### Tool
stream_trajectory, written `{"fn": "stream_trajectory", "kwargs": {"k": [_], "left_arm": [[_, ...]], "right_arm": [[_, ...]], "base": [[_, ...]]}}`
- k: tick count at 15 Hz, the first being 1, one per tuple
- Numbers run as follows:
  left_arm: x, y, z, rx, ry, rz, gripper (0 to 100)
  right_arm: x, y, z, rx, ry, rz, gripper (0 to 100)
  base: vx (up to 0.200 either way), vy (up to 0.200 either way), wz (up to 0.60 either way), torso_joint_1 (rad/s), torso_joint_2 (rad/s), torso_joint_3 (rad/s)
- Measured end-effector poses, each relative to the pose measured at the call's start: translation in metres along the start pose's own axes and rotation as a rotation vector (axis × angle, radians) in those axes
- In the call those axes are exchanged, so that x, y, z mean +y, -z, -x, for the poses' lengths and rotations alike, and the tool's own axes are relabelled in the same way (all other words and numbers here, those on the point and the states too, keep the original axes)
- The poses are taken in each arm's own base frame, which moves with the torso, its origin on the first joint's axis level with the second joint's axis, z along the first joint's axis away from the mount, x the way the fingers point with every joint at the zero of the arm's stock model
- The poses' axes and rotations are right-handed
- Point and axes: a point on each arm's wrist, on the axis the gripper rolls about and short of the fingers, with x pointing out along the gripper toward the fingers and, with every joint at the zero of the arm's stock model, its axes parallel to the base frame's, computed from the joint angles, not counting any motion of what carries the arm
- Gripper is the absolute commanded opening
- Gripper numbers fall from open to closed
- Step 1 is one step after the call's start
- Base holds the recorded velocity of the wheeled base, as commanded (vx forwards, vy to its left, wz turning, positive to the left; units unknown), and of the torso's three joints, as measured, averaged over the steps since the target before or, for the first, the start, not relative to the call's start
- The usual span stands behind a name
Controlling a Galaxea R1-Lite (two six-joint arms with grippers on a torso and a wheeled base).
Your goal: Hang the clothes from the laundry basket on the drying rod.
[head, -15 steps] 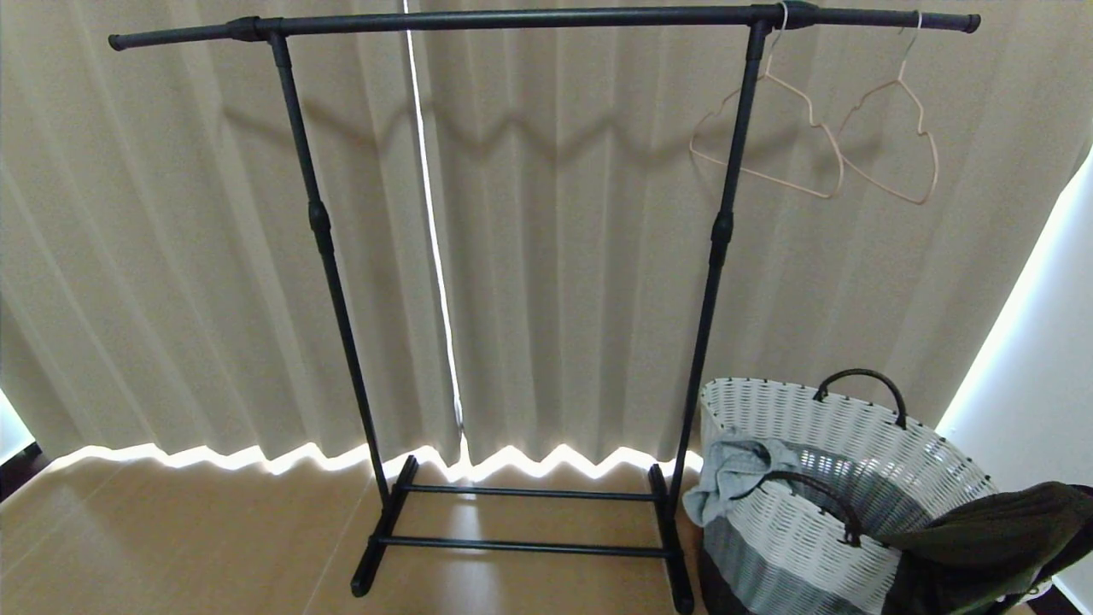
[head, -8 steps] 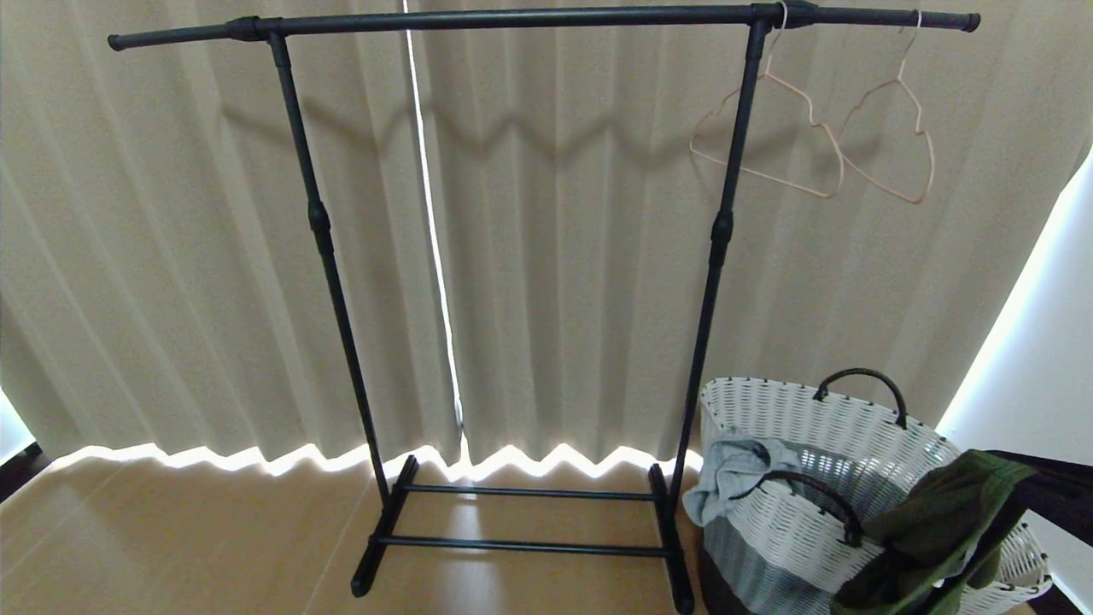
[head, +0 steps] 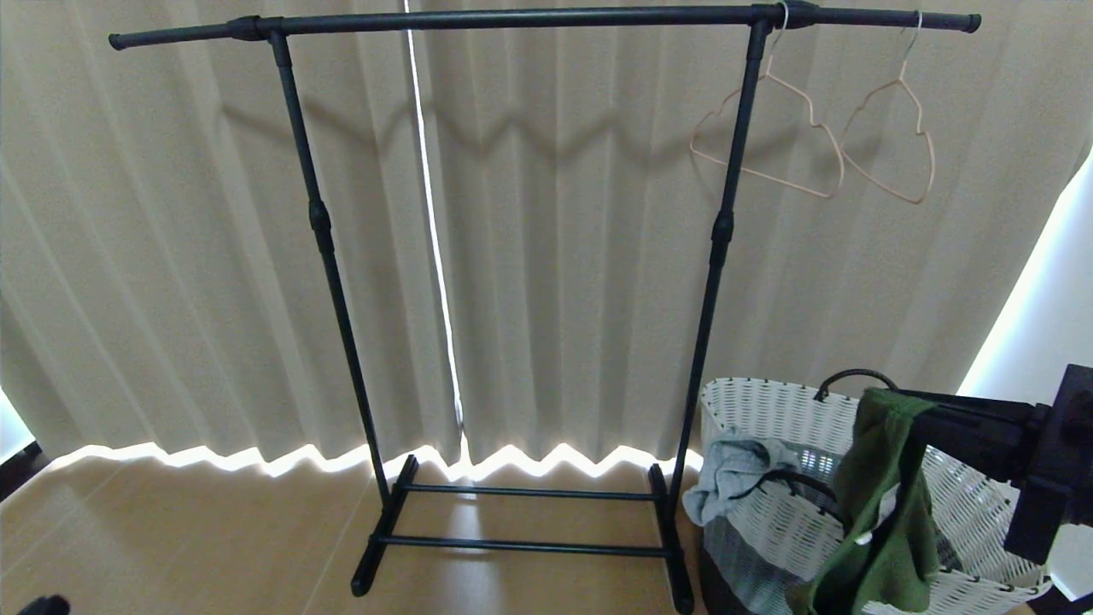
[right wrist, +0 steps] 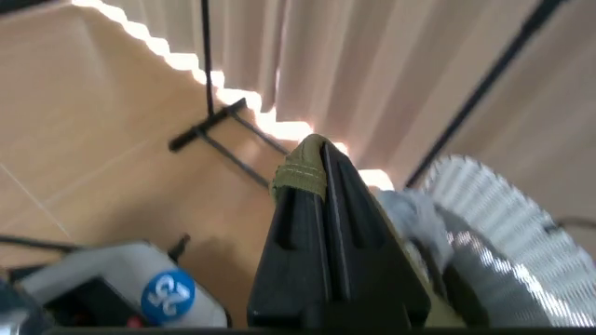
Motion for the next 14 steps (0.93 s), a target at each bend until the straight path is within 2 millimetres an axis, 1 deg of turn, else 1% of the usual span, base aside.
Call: {"fn": "stream_trajectory", "kwargs": {"k": [2, 4, 5, 7, 9, 11, 13, 14], "left_arm": [[0.009, -0.022, -0.034, 0.032, 0.061, 0.013, 100], [0.012, -0.038, -0.076, 0.083, 0.165, 0.027, 100], [0.010, -0.042, -0.095, 0.107, 0.217, 0.032, 100], [-0.003, -0.044, -0.139, 0.155, 0.333, 0.044, 100], [-0.024, -0.033, -0.180, 0.194, 0.374, 0.051, 100], [-0.051, -0.015, -0.219, 0.213, 0.379, 0.046, 100], [-0.083, 0.007, -0.248, 0.257, 0.421, 0.036, 100], [-0.096, 0.015, -0.258, 0.277, 0.447, 0.030, 100]], "right_arm": [[0.003, -0.009, -0.014, -0.007, -0.031, -0.009, 0], [0.010, -0.018, -0.025, -0.008, -0.075, -0.069, 0], [0.012, -0.022, -0.029, -0.007, -0.086, -0.084, 0], [0.013, -0.027, -0.035, -0.008, -0.095, -0.099, 0], [0.014, -0.031, -0.036, -0.017, -0.109, -0.133, 0], [0.014, -0.036, -0.034, -0.036, -0.126, -0.154, 0], [0.014, -0.041, -0.031, -0.058, -0.139, -0.165, 0], [0.014, -0.043, -0.030, -0.066, -0.141, -0.173, 0]], "base": [[0.000, 0.000, 0.00, 0.000, 0.00, 0.000], [0.000, 0.000, 0.00, 0.000, 0.00, 0.000], [0.000, 0.000, 0.00, 0.000, 0.00, 0.000], [0.000, 0.000, 0.00, 0.000, 0.00, 0.000], [0.000, 0.000, 0.00, 0.000, 0.00, 0.000], [0.000, 0.000, 0.00, 0.000, 0.00, 0.000], [0.000, 0.000, 0.00, 0.000, 0.00, 0.000], [0.000, 0.000, 0.00, 0.000, 0.00, 0.000]]}}
